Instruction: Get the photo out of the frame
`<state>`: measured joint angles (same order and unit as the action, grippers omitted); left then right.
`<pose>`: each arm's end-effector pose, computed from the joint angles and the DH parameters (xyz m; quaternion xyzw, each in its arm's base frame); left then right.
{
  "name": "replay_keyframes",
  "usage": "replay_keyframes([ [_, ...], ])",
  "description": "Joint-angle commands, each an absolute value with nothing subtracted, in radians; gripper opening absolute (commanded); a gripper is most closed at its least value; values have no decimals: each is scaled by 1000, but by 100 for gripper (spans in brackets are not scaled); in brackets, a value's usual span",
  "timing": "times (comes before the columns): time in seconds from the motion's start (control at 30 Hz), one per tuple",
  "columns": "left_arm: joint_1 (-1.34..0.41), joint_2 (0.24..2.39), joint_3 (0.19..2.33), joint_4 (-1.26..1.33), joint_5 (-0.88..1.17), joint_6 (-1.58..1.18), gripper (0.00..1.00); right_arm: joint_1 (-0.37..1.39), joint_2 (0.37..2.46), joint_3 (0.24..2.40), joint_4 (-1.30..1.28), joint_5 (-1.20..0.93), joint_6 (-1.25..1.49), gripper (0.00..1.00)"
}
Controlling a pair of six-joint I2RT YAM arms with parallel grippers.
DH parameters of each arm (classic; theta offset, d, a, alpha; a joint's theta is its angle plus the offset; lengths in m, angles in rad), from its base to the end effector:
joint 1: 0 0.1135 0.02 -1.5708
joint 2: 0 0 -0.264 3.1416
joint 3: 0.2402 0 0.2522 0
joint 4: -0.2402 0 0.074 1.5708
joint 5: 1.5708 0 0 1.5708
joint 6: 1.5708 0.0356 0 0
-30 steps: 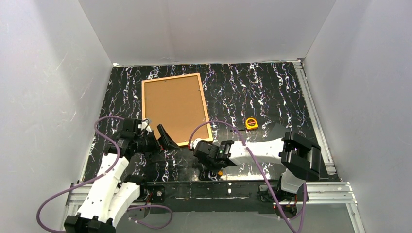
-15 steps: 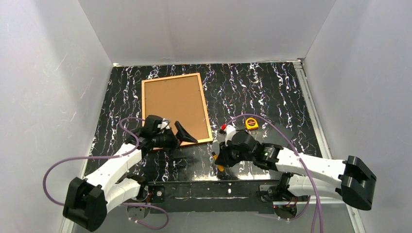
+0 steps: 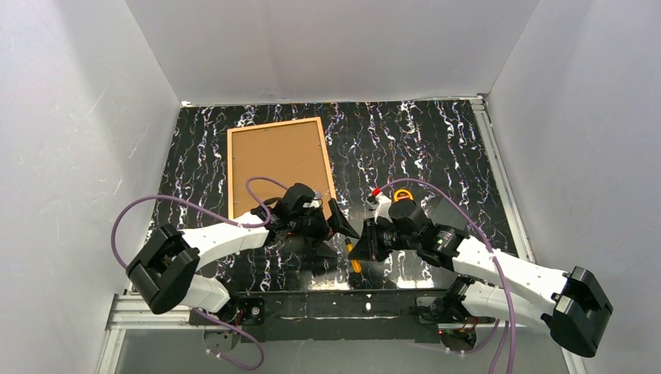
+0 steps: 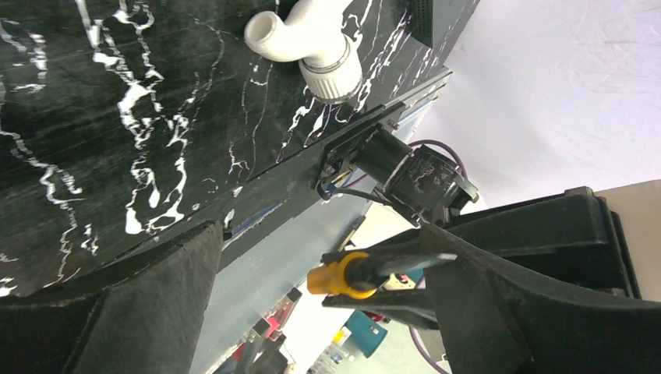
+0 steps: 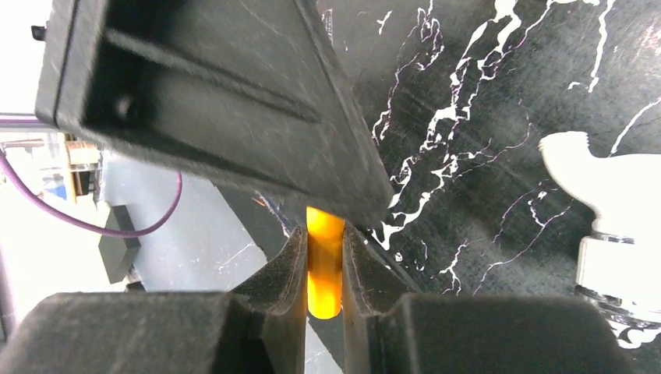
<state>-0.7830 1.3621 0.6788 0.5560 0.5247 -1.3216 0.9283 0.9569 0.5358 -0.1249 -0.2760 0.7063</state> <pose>0.1980 -0.2222 0.2503 -0.0277 0.7444 -0.6507 0.1471 0.1172 0.1728 0.2277 -0.1626 0.8505 0.4362 0.2448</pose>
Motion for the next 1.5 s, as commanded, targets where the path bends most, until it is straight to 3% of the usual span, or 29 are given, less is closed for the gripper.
replay_keyframes([
  [0.0, -840, 1386, 750, 545, 479, -1340, 94, 922, 938, 574, -128, -325, 725, 1],
  [0.13, -860, 1375, 757, 457, 395, -1343, 81, 922, 904, 577, -174, -294, 708, 1],
  [0.3, -864, 1379, 783, 365, 339, -1343, 37, 922, 902, 601, -237, -229, 684, 1],
  [0.43, -865, 1407, 802, 388, 345, -1387, 19, 922, 949, 659, -279, -220, 665, 1],
  [0.5, -865, 1417, 805, 406, 344, -1420, 3, 922, 970, 681, -269, -237, 668, 1],
  [0.53, -865, 1417, 804, 411, 342, -1438, 0, 923, 977, 688, -269, -239, 671, 7],
  [0.63, -865, 1404, 798, 390, 318, -1500, 0, 924, 969, 697, -302, -211, 702, 39],
  [0.77, -865, 1363, 750, 385, 263, -1652, 0, 923, 880, 666, -354, -73, 822, 58],
  [1.03, -864, 1357, 635, 639, 211, -2006, 0, 921, 686, 523, -203, -4, 997, 68],
  [1.47, -864, 1288, 619, 657, 220, -2049, 0, 887, 711, 574, -275, 67, 963, 75],
])
